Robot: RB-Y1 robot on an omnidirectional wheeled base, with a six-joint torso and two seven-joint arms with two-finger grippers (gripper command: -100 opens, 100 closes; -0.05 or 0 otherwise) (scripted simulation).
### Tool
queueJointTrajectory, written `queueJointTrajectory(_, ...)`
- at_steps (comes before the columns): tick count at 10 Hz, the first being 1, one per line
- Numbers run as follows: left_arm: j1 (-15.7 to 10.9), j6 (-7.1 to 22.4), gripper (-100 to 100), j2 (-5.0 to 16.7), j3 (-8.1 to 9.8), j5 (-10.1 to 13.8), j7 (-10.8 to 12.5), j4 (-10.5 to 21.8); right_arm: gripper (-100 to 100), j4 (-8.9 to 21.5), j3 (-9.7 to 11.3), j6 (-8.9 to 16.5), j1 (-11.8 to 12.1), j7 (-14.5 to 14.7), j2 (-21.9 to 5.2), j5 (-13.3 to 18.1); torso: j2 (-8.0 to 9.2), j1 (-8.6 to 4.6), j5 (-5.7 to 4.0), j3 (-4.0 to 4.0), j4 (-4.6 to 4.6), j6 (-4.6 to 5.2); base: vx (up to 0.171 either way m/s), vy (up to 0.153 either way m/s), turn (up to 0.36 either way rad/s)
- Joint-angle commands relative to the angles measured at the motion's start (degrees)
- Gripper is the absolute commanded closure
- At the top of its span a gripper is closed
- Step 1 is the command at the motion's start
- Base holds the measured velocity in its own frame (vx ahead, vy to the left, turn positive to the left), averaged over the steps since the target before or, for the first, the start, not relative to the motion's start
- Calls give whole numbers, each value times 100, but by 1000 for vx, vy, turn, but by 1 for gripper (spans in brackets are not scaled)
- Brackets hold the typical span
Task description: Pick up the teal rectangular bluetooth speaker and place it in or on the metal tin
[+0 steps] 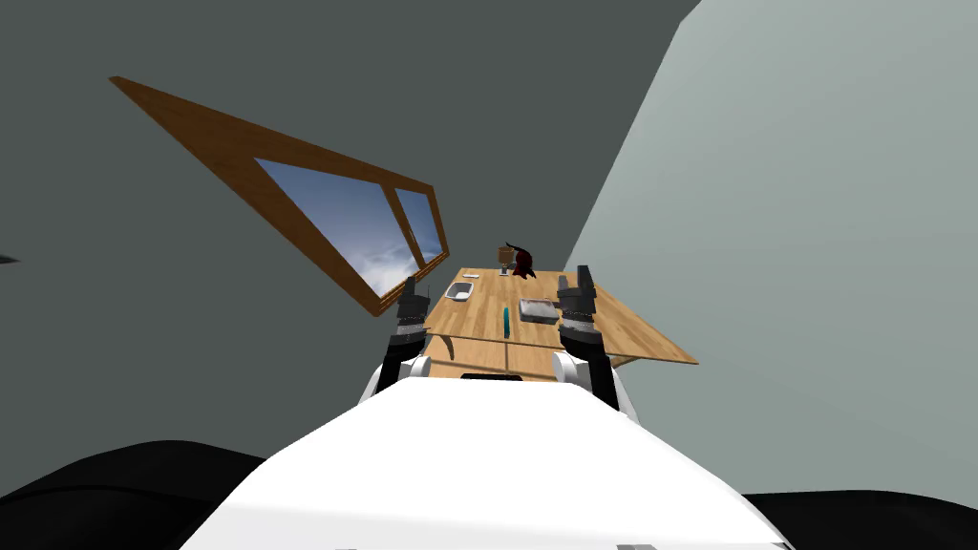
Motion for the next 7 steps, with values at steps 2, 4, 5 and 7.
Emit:
queueJointTrajectory(2,-1,0,0,0,0,0,0,0,-100,126,10,210,-123,121,-394,-161,12,-5,-1,6,2,-1,-66,-19,63)
queueJointTrajectory(4,-1,0,0,0,0,0,0,0,-100,269,26,439,-254,251,-725,-335,33,-19,-4,19,7,0,-95,-46,79)
queueJointTrajectory(5,-1,0,0,0,0,0,0,0,-100,360,38,583,-333,331,-908,-442,35,-20,-5,20,8,-1,-104,-58,90)
queueJointTrajectory(7,-2,0,0,0,0,0,0,0,-100,464,52,744,-422,419,-1102,-563,45,-27,-6,26,10,0,-110,-50,74)
